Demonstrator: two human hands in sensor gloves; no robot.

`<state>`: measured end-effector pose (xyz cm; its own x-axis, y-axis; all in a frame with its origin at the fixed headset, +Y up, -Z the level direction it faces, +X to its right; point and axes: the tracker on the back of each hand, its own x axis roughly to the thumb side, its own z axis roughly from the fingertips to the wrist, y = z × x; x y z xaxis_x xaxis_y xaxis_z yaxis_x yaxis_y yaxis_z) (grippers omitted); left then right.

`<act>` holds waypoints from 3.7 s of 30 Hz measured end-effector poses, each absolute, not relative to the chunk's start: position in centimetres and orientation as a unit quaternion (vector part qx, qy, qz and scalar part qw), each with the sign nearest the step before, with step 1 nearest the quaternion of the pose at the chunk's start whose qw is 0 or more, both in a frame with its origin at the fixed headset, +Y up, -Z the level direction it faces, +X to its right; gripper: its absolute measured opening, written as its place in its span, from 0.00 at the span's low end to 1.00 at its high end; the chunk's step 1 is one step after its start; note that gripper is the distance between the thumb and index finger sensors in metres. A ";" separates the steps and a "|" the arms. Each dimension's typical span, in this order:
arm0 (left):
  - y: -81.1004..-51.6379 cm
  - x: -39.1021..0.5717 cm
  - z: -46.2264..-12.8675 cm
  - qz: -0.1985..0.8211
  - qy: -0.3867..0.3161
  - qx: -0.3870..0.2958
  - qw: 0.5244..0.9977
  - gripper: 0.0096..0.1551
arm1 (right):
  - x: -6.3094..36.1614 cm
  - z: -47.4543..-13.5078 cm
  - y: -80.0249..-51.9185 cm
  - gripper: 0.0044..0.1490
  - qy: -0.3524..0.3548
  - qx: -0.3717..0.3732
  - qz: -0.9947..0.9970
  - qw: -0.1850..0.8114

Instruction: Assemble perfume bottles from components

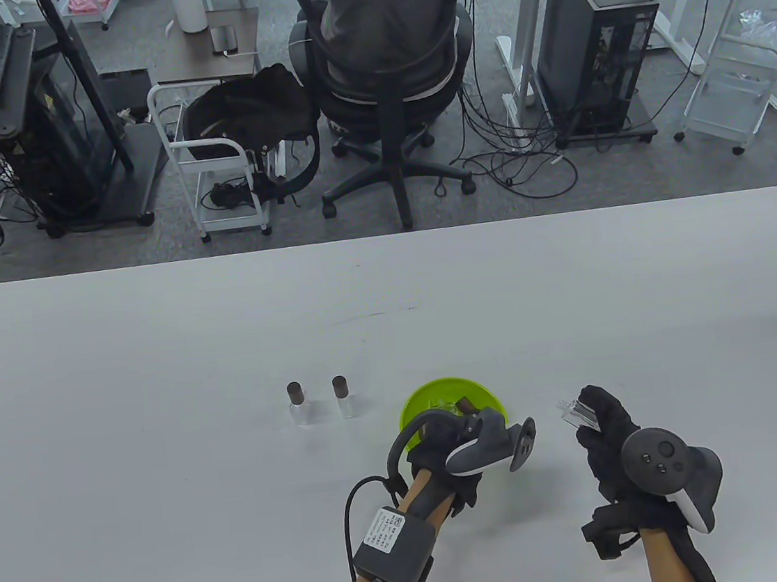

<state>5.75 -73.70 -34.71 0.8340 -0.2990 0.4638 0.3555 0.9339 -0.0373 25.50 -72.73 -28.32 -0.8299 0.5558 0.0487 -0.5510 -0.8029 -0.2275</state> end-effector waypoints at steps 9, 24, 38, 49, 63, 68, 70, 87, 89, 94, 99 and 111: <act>-74.0 6.0 -34.8 -0.182 -0.251 -0.043 0.950 0.37 | 25.4 -28.3 -72.7 0.38 -0.114 -0.012 0.950 0.290; -73.8 5.9 -34.9 -0.186 -0.269 -0.064 0.943 0.32 | 25.4 -28.3 -72.8 0.37 -0.112 -0.013 0.949 0.293; -74.1 5.3 -36.0 -0.143 -0.237 -0.115 0.954 0.31 | 25.4 -28.4 -72.8 0.37 -0.111 -0.014 0.949 0.293; -73.9 5.0 -36.7 -0.098 -0.217 -0.197 0.951 0.32 | 25.4 -28.4 -72.9 0.37 -0.110 -0.013 0.950 0.292; -74.4 4.8 -37.1 -0.060 -0.175 -0.168 0.968 0.32 | 25.3 -28.4 -73.0 0.37 -0.108 -0.013 0.952 0.287; -74.7 5.2 -37.0 -0.087 -0.179 -0.120 0.973 0.29 | 25.3 -28.4 -73.0 0.37 -0.109 -0.012 0.952 0.287; -74.6 5.2 -37.0 -0.086 -0.179 -0.119 0.973 0.29 | 25.2 -28.4 -73.0 0.37 -0.109 -0.012 0.952 0.286; -74.2 5.0 -37.8 -0.105 -0.197 -0.173 0.959 0.32 | 24.8 -28.4 -73.2 0.38 -0.099 -0.003 0.945 0.311; -73.6 4.8 -37.6 -0.098 -0.202 -0.166 0.960 0.30 | 24.8 -28.4 -73.2 0.38 -0.096 -0.001 0.945 0.313; -70.9 3.5 -36.3 -0.028 -0.234 -0.097 0.967 0.32 | 24.4 -28.5 -73.3 0.38 -0.085 0.010 0.943 0.321; -68.3 1.0 -34.2 0.116 -0.252 0.001 0.961 0.28 | 23.9 -28.6 -73.5 0.37 -0.064 0.028 0.936 0.346; -70.2 -4.1 -31.8 0.453 -0.202 0.097 0.863 0.25 | 22.3 -28.8 -74.3 0.38 -0.002 0.072 0.919 0.387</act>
